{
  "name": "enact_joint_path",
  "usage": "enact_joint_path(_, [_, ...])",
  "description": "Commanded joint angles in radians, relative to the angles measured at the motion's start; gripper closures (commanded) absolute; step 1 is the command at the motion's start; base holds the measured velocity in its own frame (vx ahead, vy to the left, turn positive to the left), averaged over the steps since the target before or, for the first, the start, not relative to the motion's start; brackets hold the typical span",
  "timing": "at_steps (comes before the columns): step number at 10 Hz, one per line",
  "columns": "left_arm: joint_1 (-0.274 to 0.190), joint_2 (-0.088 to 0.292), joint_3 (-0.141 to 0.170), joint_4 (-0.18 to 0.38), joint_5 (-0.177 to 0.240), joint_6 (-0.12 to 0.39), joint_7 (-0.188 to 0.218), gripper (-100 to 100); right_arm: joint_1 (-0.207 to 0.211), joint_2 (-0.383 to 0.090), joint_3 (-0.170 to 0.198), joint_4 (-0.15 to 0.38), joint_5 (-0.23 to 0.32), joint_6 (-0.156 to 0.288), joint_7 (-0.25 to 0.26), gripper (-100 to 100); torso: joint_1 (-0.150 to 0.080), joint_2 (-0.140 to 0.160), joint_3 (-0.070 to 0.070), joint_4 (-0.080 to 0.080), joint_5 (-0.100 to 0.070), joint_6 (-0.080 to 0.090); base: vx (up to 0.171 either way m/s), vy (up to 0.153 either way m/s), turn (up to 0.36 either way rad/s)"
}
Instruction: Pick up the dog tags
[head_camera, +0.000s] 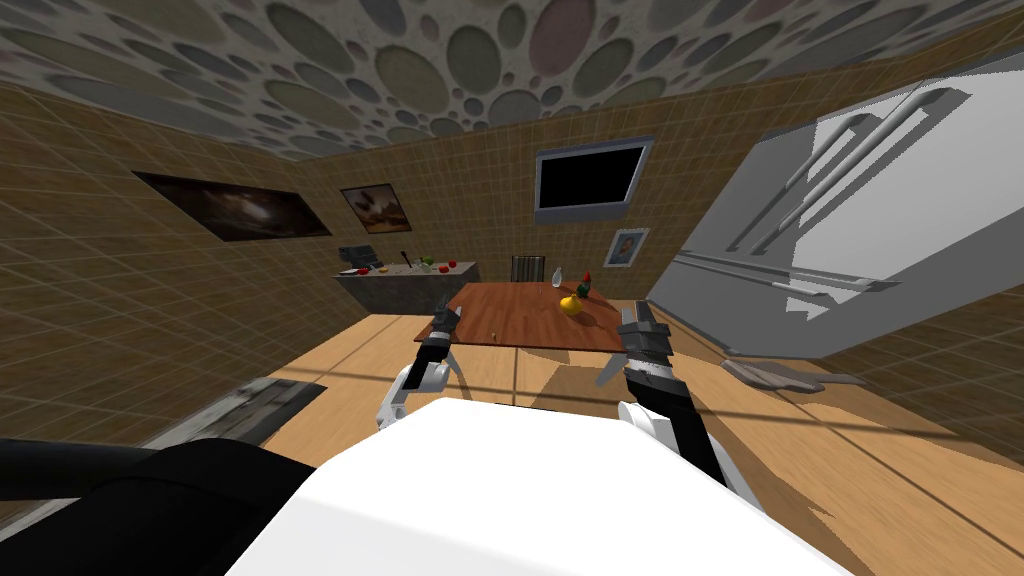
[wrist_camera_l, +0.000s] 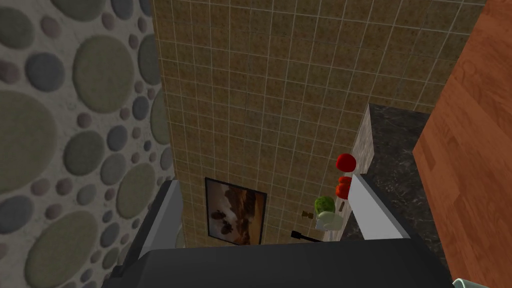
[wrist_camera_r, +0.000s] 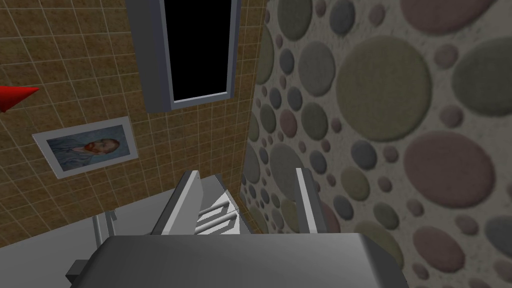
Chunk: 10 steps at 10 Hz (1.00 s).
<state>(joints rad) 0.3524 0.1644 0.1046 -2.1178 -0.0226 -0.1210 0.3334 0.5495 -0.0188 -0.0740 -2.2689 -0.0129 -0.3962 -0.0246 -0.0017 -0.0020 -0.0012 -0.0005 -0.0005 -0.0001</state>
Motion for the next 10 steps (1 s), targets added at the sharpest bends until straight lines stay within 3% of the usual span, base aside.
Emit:
enact_joint_path(1, [-0.023, 0.001, 0.013, 0.021, -0.001, 0.050, 0.028, -100, 0.000, 0.000, 0.000, 0.000, 0.000, 0.000, 0.000, 0, 0.000, 0.000, 0.000, 0.000, 0.000, 0.000, 0.043, -0.046, -0.008])
enact_joint_path(4, [-0.043, 0.002, 0.025, 0.047, -0.002, 0.123, 0.054, -100, 0.000, 0.000, 0.000, 0.000, 0.000, 0.000, 0.000, 0, -0.001, -0.001, 0.000, 0.000, 0.000, 0.000, 0.036, -0.037, -0.003])
enact_joint_path(5, [-0.043, 0.002, 0.025, 0.047, -0.002, 0.123, 0.054, -100, 0.000, 0.000, 0.000, 0.000, 0.000, 0.000, 0.000, 0, 0.000, 0.000, 0.000, 0.000, 0.000, 0.000, 0.017, -0.010, 0.001])
enact_joint_path(10, [-0.105, 0.001, 0.062, 0.132, -0.003, 0.257, 0.133, -100, 0.000, 0.000, 0.000, 0.000, 0.000, 0.000, 0.000, 0, -0.001, 0.000, 0.000, 0.000, 0.000, 0.000, 0.035, -0.039, -0.007])
